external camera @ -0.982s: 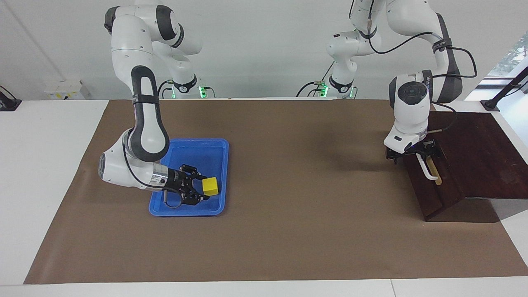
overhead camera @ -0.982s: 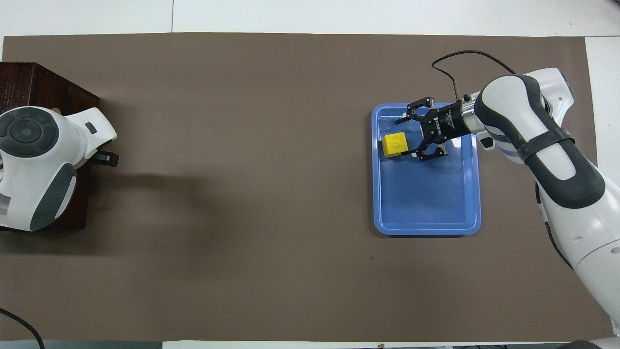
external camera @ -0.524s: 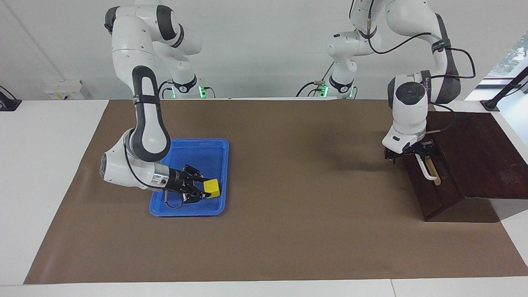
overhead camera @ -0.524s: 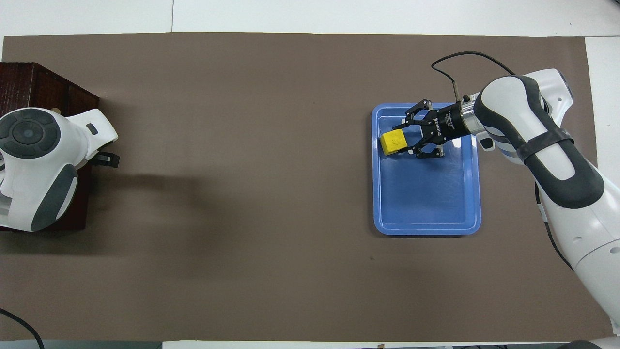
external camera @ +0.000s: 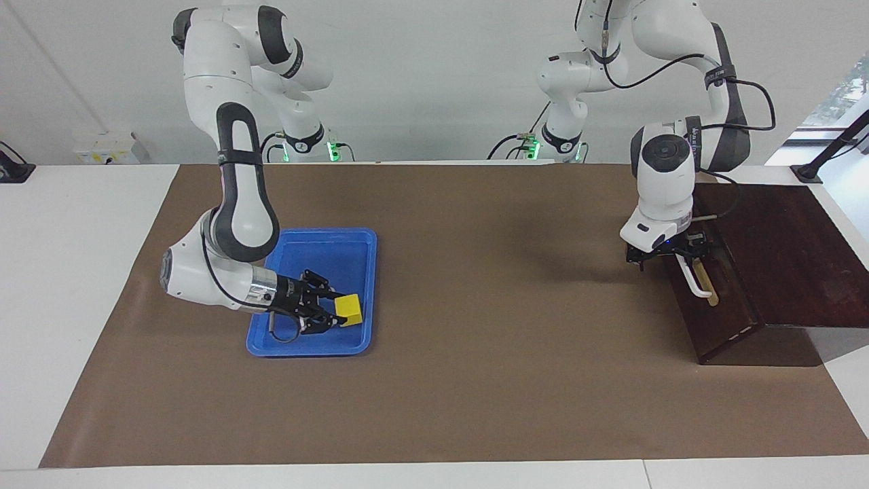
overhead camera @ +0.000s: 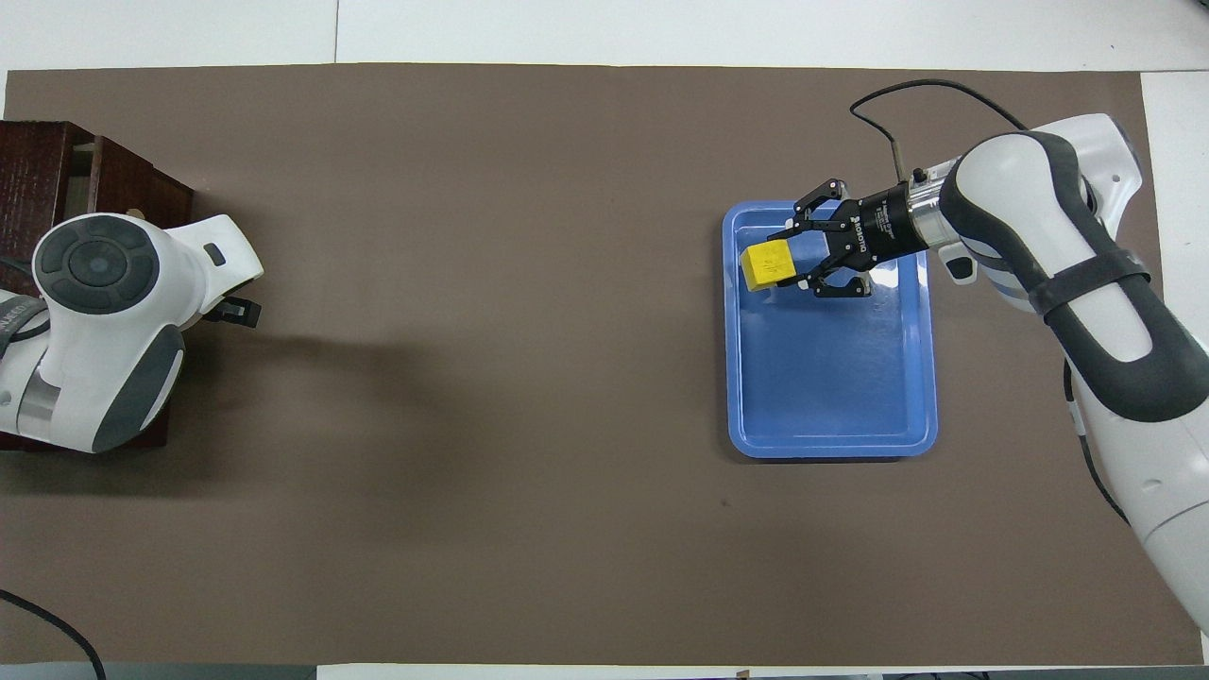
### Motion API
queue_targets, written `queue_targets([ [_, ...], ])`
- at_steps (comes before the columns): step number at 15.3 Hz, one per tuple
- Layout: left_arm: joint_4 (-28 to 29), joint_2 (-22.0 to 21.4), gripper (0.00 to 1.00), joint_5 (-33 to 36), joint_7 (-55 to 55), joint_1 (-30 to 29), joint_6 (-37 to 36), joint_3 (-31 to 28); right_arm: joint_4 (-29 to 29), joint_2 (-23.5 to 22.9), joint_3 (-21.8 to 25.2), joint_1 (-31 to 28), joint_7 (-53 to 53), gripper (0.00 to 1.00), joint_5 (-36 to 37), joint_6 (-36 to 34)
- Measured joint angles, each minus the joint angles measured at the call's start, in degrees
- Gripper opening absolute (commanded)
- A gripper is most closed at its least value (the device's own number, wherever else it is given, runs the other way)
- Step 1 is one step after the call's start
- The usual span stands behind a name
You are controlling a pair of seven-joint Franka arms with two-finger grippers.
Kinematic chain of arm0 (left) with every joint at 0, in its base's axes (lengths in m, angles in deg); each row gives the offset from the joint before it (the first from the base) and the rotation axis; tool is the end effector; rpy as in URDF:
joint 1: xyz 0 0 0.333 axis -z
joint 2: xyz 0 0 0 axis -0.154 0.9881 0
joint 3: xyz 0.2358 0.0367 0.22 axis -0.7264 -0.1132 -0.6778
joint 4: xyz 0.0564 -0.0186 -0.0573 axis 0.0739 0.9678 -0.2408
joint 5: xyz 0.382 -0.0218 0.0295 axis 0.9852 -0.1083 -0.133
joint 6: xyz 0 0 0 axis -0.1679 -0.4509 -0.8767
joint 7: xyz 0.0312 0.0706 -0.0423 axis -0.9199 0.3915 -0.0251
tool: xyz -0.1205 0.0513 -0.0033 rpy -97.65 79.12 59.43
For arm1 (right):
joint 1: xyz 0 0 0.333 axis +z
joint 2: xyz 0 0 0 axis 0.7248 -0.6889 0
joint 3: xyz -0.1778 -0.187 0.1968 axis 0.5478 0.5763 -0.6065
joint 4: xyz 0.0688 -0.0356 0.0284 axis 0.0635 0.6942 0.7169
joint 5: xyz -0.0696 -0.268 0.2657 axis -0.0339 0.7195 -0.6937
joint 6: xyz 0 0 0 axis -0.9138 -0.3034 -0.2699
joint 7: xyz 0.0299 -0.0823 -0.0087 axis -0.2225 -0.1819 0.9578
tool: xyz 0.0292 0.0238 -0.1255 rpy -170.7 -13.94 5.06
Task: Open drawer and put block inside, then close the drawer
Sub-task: 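Lift the block with the right gripper while the left gripper pulls the drawer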
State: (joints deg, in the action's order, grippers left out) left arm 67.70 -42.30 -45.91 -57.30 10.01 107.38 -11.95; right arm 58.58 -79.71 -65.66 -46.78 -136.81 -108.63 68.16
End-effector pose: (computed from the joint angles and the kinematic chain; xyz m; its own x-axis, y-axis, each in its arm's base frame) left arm 0.5590 -0.0539 0.3798 0.9422 -0.3348 0.0122 -0.3012 -0.8625 -0.4066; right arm 0.6519 0.0822 0.3416 0.1548 -0.6906 -0.7065 -0.9816 -0.1884 -0.0310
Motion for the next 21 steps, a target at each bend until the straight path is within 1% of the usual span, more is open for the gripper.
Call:
queue_targets([
  [2, 0.0, 0.0, 1.00, 0.0, 0.0, 1.5, 0.0, 0.0, -0.9, 3.6, 0.0, 0.0, -3.4, 0.00, 2.5, -1.9],
  [5, 0.1, -0.1, 1.00, -0.1, -0.1, 3.4, -0.1, 0.1, -1.2, 9.3, -0.1, 0.1, -7.8, 0.00, 3.4, -6.1],
  [8, 0.2, -0.1, 1.00, -0.3, -0.2, 4.8, -0.1, 0.0, -2.8, 12.8, -0.1, 0.1, -12.2, 0.00, 3.9, -10.8],
  [12, 0.2, -0.1, 1.00, -1.3, -0.3, 7.1, -0.1, 0.1, -5.2, 13.6, -0.3, 0.2, -15.1, 0.00, 4.3, -13.4],
  [16, 0.2, -0.1, 1.00, -2.2, -0.3, 9.1, -0.1, 0.1, -5.3, 13.6, -0.4, 0.2, -15.2, 0.00, 4.6, -13.5],
  [21, 0.0, -0.1, 1.00, -2.2, -0.3, 9.3, -0.4, 0.1, -5.3, 13.6, -0.4, 0.2, -15.2, 0.00, 4.7, -13.5],
])
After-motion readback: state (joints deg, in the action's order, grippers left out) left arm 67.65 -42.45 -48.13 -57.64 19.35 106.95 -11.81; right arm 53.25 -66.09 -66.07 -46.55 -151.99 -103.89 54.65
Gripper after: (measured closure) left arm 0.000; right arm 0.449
